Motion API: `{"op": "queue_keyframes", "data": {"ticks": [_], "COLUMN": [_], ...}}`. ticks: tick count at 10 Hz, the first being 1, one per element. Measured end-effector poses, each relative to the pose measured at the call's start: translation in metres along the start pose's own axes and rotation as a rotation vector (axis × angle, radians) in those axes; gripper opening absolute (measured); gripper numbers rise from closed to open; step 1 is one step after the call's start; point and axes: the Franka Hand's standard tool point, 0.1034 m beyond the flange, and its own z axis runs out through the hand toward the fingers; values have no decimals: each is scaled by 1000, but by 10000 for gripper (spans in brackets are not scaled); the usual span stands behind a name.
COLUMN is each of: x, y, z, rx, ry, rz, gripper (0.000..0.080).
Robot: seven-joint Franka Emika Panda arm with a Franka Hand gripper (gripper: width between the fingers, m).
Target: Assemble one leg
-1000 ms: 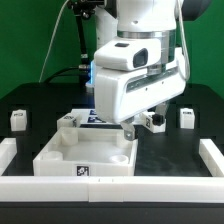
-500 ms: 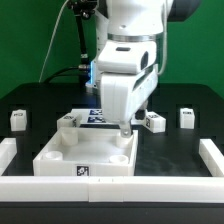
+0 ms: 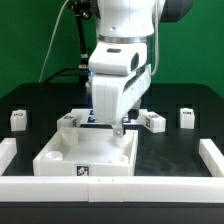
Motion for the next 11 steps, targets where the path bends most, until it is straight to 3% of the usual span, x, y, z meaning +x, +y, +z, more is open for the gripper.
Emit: {"op": "queue_keyframes", "data": {"ticks": [1,2,5,7,11], "x": [-4,-10,-27,-37,-67], "y": [0,-12,-41,-46,-44], "z": [3,11,28,35,54], "rx": [-18,-30,-9,-8,19], "ry": [6,4,-4,-1,4], "rz": [-68,-123,-193,-199,-183], "gripper": [650,650,650,650,650]}}
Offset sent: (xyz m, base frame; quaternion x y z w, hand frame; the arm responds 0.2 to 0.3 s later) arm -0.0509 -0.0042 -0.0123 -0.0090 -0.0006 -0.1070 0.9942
